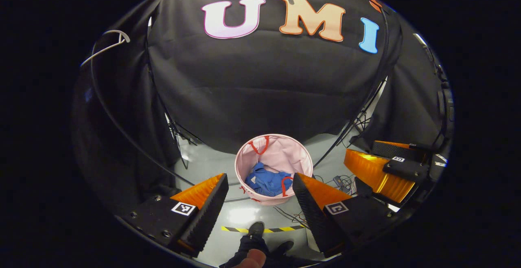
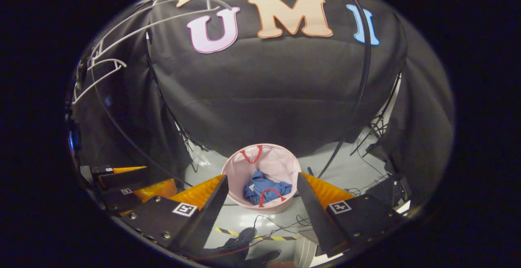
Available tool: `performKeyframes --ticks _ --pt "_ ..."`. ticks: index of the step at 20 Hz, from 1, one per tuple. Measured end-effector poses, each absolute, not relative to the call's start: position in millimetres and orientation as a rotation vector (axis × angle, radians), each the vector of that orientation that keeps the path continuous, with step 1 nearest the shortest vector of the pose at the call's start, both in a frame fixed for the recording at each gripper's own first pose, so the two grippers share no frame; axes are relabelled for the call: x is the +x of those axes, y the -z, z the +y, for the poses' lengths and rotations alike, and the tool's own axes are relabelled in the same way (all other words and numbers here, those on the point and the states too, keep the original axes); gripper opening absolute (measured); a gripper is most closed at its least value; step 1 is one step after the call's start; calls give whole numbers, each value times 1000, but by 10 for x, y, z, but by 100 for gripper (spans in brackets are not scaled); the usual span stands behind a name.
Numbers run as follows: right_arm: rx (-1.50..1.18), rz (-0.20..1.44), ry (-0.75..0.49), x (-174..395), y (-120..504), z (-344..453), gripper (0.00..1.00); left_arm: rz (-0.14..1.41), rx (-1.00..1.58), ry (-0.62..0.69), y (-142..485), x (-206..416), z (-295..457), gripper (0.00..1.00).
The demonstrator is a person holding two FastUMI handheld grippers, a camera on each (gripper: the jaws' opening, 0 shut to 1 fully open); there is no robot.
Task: Grasp the clothes on the hanger with both hands and then place them into the laundry hamper below.
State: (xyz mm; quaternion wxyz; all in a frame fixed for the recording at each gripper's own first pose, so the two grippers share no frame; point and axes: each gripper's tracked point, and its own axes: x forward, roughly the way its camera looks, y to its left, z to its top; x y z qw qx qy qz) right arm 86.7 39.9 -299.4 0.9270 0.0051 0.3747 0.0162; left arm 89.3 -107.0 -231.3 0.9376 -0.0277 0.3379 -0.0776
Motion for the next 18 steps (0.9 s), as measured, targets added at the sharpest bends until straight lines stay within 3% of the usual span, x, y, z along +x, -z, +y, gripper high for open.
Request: performKeyframes --ticks 7,18 --pt "-13 661 -64 683 2358 498 98 562 -102 122 1660 749 -912 99" --pt "36 403 -69 610 896 577 100 230 -83 66 152 606 -737 98"
